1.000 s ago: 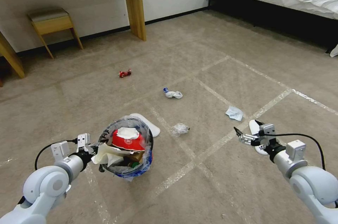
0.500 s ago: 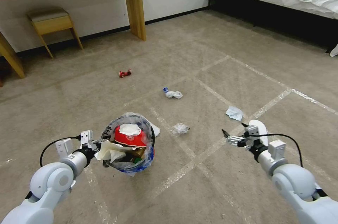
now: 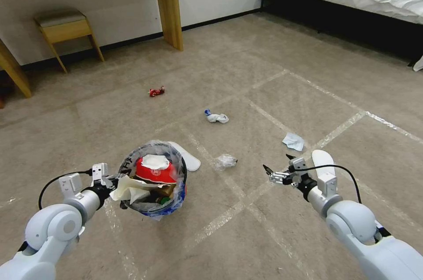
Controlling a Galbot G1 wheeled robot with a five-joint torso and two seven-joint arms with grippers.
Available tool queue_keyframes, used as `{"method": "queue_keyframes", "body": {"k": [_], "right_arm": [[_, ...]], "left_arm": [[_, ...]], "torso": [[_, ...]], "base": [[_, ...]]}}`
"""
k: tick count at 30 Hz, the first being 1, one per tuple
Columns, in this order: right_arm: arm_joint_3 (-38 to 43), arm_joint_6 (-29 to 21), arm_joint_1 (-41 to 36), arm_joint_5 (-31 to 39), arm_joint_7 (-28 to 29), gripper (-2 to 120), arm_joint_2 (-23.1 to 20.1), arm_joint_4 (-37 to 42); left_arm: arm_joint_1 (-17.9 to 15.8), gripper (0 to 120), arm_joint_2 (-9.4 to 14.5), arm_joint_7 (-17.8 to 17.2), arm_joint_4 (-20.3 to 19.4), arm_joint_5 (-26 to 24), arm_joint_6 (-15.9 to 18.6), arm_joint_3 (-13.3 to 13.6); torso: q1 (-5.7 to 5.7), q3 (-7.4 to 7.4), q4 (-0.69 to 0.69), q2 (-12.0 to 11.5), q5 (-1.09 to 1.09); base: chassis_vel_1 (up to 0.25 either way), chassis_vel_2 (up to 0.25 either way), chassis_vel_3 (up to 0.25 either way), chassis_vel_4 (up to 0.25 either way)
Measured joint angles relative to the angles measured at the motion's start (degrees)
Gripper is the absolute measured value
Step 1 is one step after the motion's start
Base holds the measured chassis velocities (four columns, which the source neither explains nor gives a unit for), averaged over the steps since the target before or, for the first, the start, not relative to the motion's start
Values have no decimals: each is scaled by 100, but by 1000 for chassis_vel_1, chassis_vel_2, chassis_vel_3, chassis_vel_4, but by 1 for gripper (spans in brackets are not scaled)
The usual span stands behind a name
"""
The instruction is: Pick up the trash bin and place the garbage on the floor into it.
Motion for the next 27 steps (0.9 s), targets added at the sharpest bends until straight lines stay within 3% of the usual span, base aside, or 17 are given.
{"method": "queue_keyframes", "body": {"k": [27], "right_arm": [[21,111,119,53,-110,100,14,-102]], "left_arm": [[16,1,-150,-77,-8,188,-63,79]], "torso": [[-1,0,1,0,0]], "base": [[16,21,19,18]]}}
